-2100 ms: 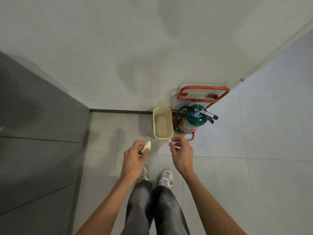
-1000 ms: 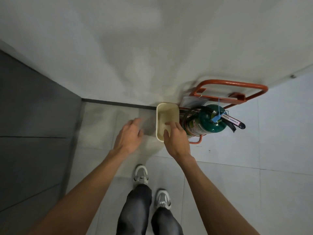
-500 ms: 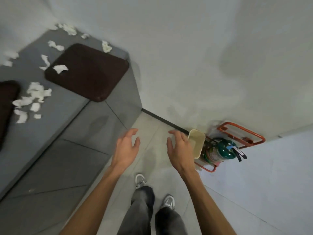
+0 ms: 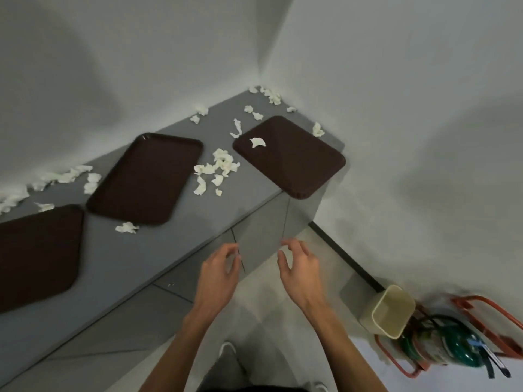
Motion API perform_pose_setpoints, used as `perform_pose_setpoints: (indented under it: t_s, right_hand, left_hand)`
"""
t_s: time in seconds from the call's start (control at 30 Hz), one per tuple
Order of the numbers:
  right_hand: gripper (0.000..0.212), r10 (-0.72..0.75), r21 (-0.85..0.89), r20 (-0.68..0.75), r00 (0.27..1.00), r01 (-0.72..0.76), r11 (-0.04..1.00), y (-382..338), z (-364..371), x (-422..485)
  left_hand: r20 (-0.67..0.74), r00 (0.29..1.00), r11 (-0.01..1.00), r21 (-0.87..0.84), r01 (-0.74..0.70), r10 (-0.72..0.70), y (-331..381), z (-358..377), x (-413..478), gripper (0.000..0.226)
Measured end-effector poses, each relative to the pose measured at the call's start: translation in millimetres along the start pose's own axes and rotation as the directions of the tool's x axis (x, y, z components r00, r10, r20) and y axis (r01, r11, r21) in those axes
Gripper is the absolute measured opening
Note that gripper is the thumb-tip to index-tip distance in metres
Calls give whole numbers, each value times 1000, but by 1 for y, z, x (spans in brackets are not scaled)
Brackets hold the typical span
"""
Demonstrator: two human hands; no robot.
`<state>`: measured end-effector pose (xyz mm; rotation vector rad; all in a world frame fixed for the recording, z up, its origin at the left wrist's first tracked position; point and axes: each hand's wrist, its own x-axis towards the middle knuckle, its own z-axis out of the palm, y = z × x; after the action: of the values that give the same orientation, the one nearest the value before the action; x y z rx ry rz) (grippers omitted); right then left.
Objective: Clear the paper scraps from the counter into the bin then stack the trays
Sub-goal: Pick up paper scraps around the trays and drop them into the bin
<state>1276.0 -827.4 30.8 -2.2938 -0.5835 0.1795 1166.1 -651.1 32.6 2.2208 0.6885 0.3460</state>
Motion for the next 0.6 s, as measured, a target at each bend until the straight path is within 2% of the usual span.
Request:
perform_pose_setpoints:
  t_s: [0.3, 0.6]
  right_hand:
    - [27, -56, -28, 166, 985, 62, 998, -89, 102, 65]
    - [53, -40, -310, 376, 926, 166, 936, -122, 184, 211]
  left_hand:
    - [-108, 988, 993, 37, 115, -111, -107, -101, 51, 18]
    - [-235, 945, 971, 19, 239, -228, -172, -140, 70, 18]
